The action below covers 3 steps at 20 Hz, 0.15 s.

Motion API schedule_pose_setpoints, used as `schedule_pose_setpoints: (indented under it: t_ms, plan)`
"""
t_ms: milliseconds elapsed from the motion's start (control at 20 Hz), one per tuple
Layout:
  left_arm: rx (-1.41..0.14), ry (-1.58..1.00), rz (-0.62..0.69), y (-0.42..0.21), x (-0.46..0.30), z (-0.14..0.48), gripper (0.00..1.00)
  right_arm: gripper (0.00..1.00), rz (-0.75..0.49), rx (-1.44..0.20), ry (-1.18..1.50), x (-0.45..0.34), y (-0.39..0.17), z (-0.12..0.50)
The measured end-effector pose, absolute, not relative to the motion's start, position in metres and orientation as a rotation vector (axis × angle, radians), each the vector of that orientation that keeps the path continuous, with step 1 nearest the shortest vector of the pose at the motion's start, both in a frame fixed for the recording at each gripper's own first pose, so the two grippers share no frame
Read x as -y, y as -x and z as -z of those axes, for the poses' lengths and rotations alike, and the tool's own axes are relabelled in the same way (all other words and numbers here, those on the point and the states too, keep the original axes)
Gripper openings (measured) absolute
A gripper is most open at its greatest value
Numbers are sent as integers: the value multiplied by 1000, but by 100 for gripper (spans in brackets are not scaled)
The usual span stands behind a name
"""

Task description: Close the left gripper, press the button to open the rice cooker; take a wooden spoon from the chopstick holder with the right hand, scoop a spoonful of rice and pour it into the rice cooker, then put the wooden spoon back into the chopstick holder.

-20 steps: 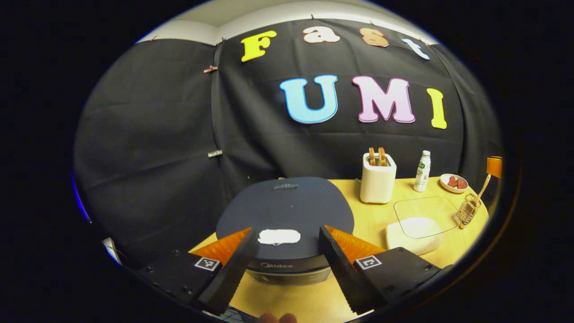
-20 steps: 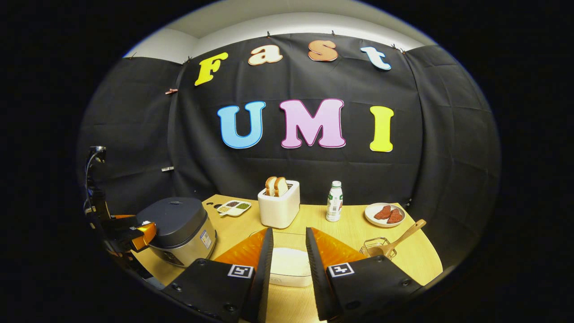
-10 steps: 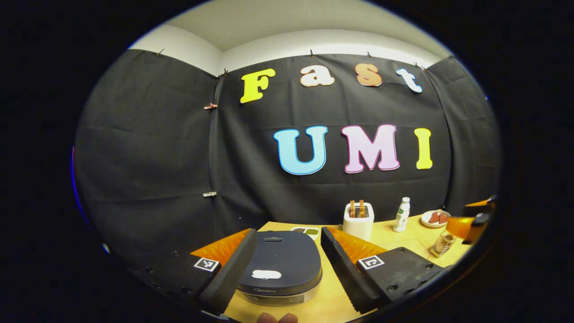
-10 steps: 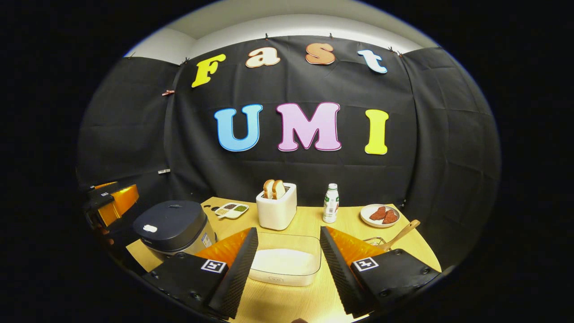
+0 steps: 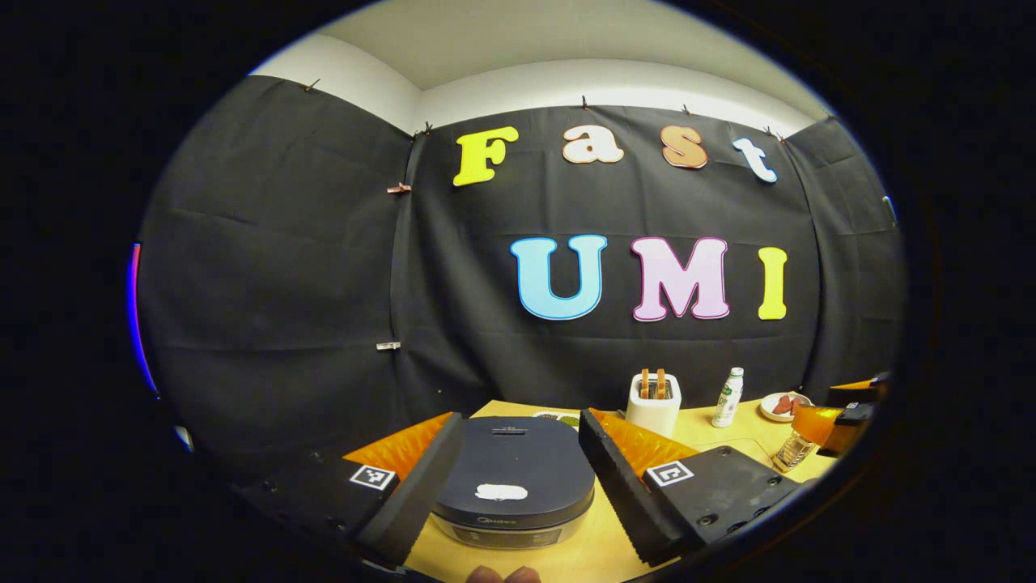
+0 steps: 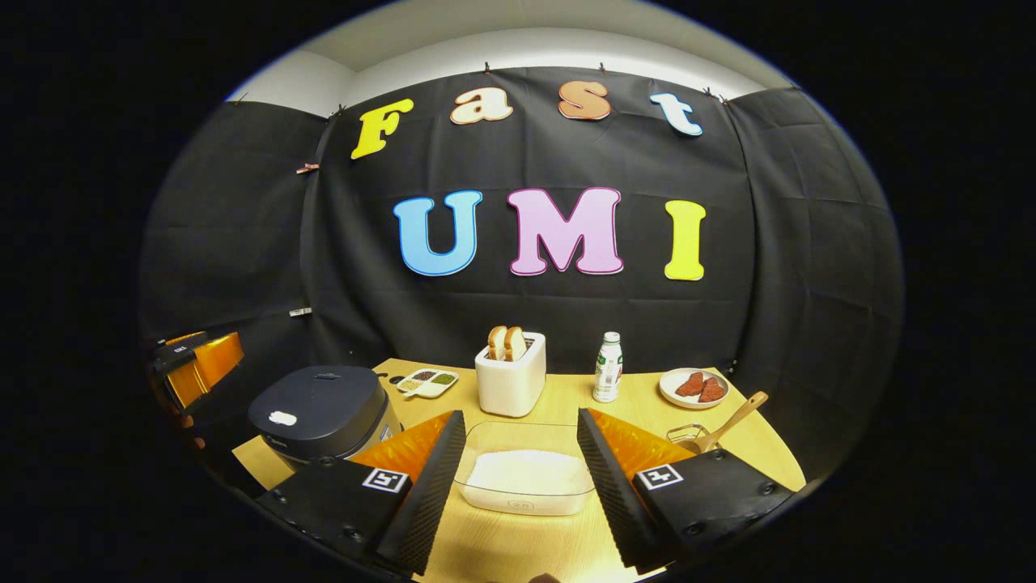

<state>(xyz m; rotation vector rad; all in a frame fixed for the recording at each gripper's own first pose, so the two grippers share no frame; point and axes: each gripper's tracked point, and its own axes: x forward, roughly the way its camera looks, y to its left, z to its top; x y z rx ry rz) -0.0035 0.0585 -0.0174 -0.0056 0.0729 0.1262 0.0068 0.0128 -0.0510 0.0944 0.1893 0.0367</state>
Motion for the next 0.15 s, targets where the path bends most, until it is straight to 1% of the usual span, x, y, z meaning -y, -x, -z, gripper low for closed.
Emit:
schedule_pose_setpoints:
  t_ms: [150]
  plan:
    - [-80,0,-134,5,-62,19,97,87,-41,-192,-97,-19,-10,52]
